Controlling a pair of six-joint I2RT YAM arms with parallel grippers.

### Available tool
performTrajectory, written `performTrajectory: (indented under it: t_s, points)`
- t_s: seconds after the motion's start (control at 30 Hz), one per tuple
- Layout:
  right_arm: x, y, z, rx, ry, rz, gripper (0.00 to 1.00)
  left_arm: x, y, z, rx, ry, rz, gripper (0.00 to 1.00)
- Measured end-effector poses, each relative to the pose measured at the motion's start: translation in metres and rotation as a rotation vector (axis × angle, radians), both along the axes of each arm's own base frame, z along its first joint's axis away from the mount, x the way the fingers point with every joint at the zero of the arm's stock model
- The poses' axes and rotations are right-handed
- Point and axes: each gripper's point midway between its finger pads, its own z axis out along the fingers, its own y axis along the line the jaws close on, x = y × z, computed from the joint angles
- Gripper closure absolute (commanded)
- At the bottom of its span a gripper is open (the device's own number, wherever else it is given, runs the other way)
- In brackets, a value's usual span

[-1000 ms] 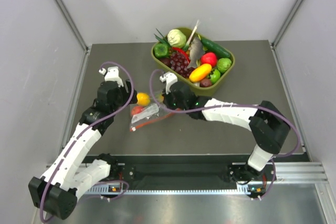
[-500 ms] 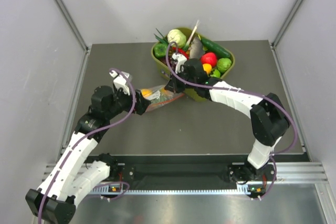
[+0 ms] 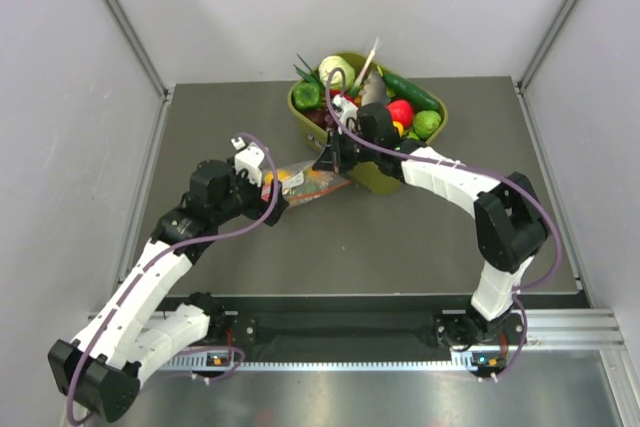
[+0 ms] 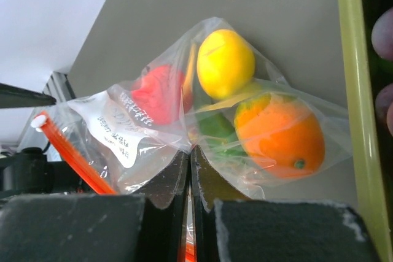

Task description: Open the zip-top bag and remove the fake food

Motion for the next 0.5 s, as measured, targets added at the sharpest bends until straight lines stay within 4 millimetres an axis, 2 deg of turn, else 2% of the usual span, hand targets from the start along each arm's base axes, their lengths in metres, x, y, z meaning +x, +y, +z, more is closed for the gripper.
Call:
performTrajectory:
  t_s: [0.3,0.4,0.5]
  points:
    - [0.006,-0.001,0.007,0.034,0.032,0.008,1.00,-0.009,-0.017,-0.010,0.089,-0.013,-0.068,0.20]
    - [0.006,-0.002,0.007,0.040,0.045,0.009,1.00,-0.007,-0.013,-0.018,0.133,-0.005,-0.047,0.24]
    - [0.005,-0.002,0.008,0.049,0.057,0.017,1.00,0.000,-0.007,-0.028,0.187,0.011,-0.007,0.32]
